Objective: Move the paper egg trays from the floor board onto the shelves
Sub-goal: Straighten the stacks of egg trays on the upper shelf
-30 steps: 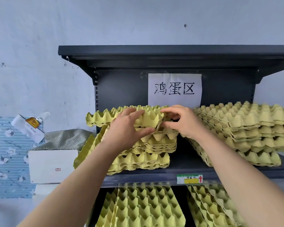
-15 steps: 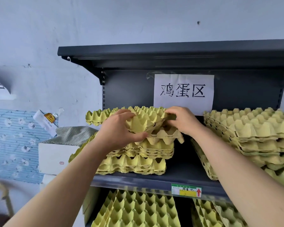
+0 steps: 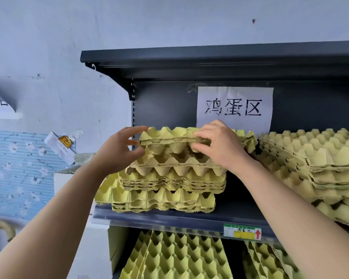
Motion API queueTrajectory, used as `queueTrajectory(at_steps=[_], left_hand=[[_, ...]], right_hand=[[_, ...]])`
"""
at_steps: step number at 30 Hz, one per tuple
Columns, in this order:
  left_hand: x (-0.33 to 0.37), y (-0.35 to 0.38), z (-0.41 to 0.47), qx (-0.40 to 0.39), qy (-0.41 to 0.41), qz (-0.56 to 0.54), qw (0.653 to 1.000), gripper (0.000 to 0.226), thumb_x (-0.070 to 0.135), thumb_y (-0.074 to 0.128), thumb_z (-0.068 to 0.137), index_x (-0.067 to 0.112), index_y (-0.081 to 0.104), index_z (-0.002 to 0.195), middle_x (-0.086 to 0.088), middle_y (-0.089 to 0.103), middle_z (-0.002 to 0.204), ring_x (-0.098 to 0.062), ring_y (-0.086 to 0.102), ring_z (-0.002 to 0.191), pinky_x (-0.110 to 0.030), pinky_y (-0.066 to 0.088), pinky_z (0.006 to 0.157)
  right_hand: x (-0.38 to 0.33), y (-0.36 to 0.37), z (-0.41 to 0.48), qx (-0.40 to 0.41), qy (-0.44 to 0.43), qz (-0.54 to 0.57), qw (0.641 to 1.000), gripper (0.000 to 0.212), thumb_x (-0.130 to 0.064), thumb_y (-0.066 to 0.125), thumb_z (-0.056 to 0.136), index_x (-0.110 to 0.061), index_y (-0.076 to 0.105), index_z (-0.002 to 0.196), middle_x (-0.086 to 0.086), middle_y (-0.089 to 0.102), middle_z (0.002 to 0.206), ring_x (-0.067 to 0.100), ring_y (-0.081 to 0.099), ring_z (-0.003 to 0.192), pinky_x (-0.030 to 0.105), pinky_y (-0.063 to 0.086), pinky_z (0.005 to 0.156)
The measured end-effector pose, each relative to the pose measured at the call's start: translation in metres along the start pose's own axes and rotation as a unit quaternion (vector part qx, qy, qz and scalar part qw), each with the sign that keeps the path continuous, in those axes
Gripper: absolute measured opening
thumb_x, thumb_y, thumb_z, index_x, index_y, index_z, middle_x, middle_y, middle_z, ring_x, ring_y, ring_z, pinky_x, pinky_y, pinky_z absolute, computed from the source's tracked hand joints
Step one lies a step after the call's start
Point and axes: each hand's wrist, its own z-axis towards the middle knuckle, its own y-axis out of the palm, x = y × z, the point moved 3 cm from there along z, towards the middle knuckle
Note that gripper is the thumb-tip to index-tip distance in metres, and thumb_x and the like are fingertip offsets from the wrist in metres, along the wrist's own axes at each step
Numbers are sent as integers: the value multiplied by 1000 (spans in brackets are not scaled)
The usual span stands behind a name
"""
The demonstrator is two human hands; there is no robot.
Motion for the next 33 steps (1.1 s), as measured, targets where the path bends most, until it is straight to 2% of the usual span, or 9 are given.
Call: queueTrajectory(at_steps=[6, 11, 14, 16, 21, 25, 29, 31, 33], left_hand=[[-21, 2, 1, -20, 3, -16, 1000, 40, 11, 63, 86, 49, 55, 98, 20, 66, 92, 5, 65, 78, -10, 45, 60], [-31, 6, 3, -27, 23, -42, 998, 27, 10, 57, 89, 30, 58, 106, 5, 65, 105, -4, 67, 83, -25, 55, 62], [-26, 7, 5, -19, 44, -50, 998, 22, 9, 54, 92, 26, 55, 105, 3, 63, 94, 9, 60, 62, -8, 42, 53], [-21, 2, 6, -1, 57, -46, 997, 22, 8, 53, 92, 27, 52, 102, 7, 56, 82, 12, 54, 55, -5, 36, 53], [-36, -11, -2, 14, 60, -50, 997, 22, 10, 57, 91, 29, 54, 101, 6, 55, 106, -1, 63, 79, -3, 38, 58], [-51, -5, -14, -10, 55, -50, 997, 21, 14, 56, 93, 30, 56, 107, 9, 55, 110, -1, 63, 87, -8, 43, 61], [-54, 5, -13, -30, 48, -37, 998, 21, 19, 54, 95, 26, 57, 115, 8, 55, 112, -14, 62, 99, -28, 48, 75], [-54, 8, -12, -32, 38, -44, 998, 20, 20, 55, 92, 27, 56, 111, 7, 54, 109, -16, 61, 100, -31, 50, 75], [-52, 9, -12, -26, 43, -23, 998, 29, 24, 63, 87, 26, 53, 114, 9, 52, 113, -14, 57, 102, -27, 44, 78]], right_hand=[[-16, 21, -2, -43, 27, -42, 998, 34, -33, 69, 83, -17, 69, 113, -2, 68, 106, 19, 48, 103, 37, 43, 88], [-22, 19, 1, -108, 29, -60, 992, 34, -30, 59, 91, -17, 63, 122, -1, 63, 118, 19, 48, 112, 41, 40, 98], [-24, 13, 3, -62, 38, -49, 996, 28, -23, 66, 87, -13, 68, 113, 1, 67, 109, 22, 55, 103, 42, 45, 91], [-28, 10, 6, -37, 42, -46, 997, 28, -21, 68, 85, -11, 70, 111, 2, 69, 106, 23, 56, 101, 41, 46, 89], [-45, 19, 7, -41, 18, -49, 998, 30, -24, 67, 87, -13, 68, 114, 0, 68, 105, 19, 54, 100, 32, 42, 86], [-46, 29, 0, -71, 31, -49, 996, 31, -25, 65, 88, -14, 67, 117, -1, 66, 106, 18, 53, 103, 37, 43, 92], [-39, 38, -13, -128, 56, -73, 988, 35, -32, 54, 94, -19, 59, 126, -3, 60, 121, 14, 46, 118, 39, 36, 104], [-37, 40, -18, -140, 54, -69, 986, 38, -31, 51, 96, -21, 54, 132, -4, 54, 129, 13, 43, 123, 37, 33, 108], [-37, 38, -21, -134, 42, -76, 987, 45, -32, 55, 93, -23, 48, 137, -5, 45, 139, 13, 37, 130, 33, 25, 113]])
